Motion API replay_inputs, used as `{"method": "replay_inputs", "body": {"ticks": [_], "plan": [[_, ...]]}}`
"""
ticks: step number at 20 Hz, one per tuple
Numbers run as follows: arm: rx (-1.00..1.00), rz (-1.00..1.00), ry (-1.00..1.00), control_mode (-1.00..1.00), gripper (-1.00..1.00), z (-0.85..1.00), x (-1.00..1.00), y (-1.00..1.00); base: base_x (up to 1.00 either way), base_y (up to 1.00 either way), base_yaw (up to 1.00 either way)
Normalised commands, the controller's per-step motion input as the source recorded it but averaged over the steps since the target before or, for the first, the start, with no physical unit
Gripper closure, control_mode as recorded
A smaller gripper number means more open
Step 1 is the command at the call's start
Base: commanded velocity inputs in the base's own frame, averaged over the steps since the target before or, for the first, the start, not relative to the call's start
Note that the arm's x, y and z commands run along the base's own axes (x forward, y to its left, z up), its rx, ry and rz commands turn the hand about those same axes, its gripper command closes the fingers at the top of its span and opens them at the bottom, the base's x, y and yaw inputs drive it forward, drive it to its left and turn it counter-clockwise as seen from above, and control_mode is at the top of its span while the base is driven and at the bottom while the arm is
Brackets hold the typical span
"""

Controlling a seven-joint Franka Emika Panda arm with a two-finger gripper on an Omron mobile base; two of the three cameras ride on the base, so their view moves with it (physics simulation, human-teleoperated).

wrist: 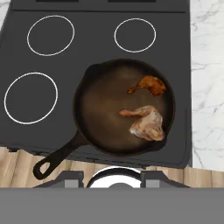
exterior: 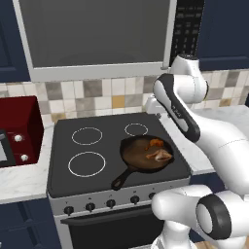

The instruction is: Take the chicken drumsticks from the pan and place one on each plate on the dining counter.

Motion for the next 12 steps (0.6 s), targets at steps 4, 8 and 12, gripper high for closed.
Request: {"method": "replay_inputs", "body": {"ticks": [4,8,12], "plan": [[-0.03,0.0,0.0,-1.0,-1.0,-0.2,-0.16,-0.14,0.0,0.0,0.0],[0.04,0.0,0.0,-1.0,-1.0,-0.36,-0.31,-0.29,0.0,0.0,0.0],[0.03,-0.04,0.03,-1.0,-1.0,-0.48,-0.16,-0.26,0.0,0.0,0.0]]}}
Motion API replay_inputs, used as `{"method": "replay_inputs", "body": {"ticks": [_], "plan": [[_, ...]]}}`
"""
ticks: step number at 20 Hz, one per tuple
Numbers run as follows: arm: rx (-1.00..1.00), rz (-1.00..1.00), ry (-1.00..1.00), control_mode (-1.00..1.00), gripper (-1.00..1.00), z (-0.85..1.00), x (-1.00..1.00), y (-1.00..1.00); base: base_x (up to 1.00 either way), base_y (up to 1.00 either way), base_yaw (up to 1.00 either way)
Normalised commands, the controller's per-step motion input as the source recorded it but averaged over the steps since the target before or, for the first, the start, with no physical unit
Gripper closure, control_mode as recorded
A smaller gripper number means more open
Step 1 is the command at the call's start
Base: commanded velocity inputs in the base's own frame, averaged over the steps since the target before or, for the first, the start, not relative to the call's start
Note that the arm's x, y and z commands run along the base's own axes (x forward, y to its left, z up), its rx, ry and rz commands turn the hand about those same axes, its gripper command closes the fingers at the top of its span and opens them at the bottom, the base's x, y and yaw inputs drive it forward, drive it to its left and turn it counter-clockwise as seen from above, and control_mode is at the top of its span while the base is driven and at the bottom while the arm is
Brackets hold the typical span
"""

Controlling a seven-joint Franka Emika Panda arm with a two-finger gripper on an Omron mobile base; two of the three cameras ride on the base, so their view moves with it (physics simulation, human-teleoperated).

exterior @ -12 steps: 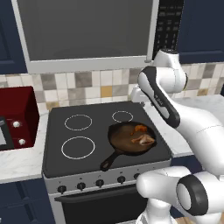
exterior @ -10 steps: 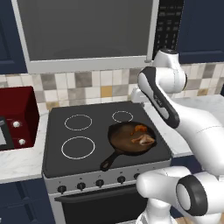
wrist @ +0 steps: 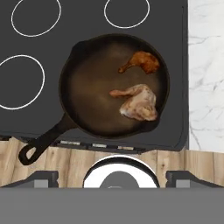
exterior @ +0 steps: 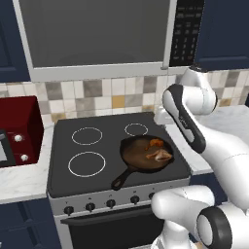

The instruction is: Take the chicken drumsticks from the pan and place one on each plate on the dining counter.

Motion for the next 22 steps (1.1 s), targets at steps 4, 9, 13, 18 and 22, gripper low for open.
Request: {"method": "replay_inputs", "body": {"ticks": [4,9,13,18,22], "plan": [[0.0,-0.17,0.01,-1.0,-1.0,-0.62,0.02,-0.18,0.0,0.0,0.0],[0.0,-0.29,0.03,-1.0,-1.0,-0.51,0.34,-0.09,0.0,0.0,0.0],[0.0,-0.34,-0.03,-1.0,-1.0,-0.41,0.58,-0.01,0.0,0.0,0.0],[0.0,-0.24,0.0,-1.0,-1.0,-0.26,0.65,0.0,0.0,0.0,0.0],[0.0,-0.05,0.01,-1.0,-1.0,-0.21,0.46,0.02,0.0,0.0,0.0]]}}
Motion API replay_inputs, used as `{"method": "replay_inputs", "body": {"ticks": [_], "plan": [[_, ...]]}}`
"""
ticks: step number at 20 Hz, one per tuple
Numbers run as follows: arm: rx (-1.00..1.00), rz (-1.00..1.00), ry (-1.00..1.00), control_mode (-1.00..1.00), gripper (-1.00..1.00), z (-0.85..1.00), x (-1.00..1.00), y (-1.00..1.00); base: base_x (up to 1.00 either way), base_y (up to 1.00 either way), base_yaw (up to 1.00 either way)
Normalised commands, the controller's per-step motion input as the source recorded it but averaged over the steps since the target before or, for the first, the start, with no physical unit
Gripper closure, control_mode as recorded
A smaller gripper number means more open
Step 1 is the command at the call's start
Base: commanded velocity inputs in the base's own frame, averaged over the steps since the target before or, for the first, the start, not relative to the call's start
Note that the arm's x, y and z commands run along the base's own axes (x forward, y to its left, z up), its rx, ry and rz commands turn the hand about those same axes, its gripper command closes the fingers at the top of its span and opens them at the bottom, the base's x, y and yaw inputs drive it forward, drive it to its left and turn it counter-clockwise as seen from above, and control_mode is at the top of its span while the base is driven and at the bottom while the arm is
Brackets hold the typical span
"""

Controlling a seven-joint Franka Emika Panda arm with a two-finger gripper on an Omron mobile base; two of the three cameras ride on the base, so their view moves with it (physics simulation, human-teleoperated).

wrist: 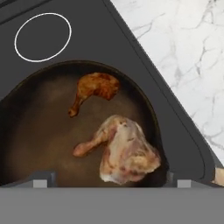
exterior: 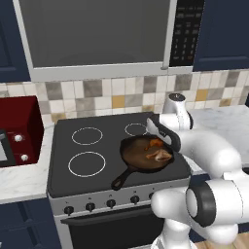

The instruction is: Take the chicken drumsticks from the pan and place one on each plate on the dining counter.

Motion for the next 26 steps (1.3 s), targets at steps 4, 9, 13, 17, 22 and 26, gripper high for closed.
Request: {"method": "replay_inputs", "body": {"ticks": [4,9,13,17,22,26], "plan": [[0.0,0.0,0.05,-1.0,-1.0,-0.17,0.25,0.0,0.0,0.0,0.0],[0.0,0.0,0.0,-1.0,-1.0,-0.16,0.34,0.01,0.0,0.0,0.0],[0.0,-0.01,0.0,-1.0,-1.0,-0.27,0.12,0.19,0.0,0.0,0.0],[0.0,-0.01,0.0,-1.0,-1.0,-0.27,0.14,0.11,0.0,0.0,0.0],[0.0,0.0,0.0,-1.0,-1.0,-0.25,0.22,0.01,0.0,0.0,0.0],[0.0,0.0,0.0,-1.0,-1.0,-0.31,0.15,0.03,0.0,0.0,0.0]]}}
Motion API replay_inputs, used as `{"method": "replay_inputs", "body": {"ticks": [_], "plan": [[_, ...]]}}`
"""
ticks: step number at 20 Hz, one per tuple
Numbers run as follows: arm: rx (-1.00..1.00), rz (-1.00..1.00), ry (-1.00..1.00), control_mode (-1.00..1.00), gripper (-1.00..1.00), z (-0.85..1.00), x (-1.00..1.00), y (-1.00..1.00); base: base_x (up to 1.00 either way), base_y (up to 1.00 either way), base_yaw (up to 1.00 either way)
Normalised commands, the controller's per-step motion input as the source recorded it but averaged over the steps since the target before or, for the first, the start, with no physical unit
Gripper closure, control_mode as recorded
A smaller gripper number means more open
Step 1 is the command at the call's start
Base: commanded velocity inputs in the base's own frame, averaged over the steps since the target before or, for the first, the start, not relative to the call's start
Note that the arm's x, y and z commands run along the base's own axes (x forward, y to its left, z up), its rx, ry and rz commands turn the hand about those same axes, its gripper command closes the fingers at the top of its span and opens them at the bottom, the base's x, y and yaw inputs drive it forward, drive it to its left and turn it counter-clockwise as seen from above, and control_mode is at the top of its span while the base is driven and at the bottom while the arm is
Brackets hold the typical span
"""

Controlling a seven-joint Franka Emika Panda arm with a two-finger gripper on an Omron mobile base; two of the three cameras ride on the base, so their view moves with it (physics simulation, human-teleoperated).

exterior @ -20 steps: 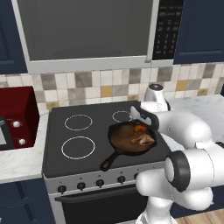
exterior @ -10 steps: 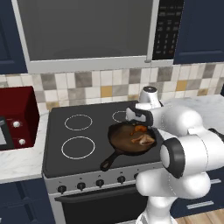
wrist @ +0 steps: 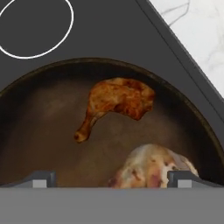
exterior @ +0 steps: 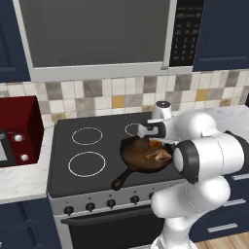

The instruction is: Take the chicken drumsticks from the pan and place one on each plate on the dining counter.

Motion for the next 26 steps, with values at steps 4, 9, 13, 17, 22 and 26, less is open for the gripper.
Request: {"method": "replay_inputs", "body": {"ticks": [4,9,13,17,22,26], "plan": [[0.0,0.0,0.0,-1.0,-1.0,-0.26,0.19,0.02,0.0,0.0,0.0],[0.0,0.0,0.01,-1.0,-1.0,-0.12,0.28,0.01,0.0,0.0,0.0],[0.0,0.0,0.01,-1.0,-1.0,-0.19,0.26,0.0,0.0,0.0,0.0],[0.0,0.0,0.0,-1.0,-1.0,-0.25,0.11,0.0,0.0,0.0,0.0],[0.0,0.0,0.01,-1.0,-1.0,-0.2,0.18,0.01,0.0,0.0,0.0],[0.0,-0.01,0.01,-1.0,-1.0,-0.19,0.15,0.02,0.0,0.0,0.0]]}}
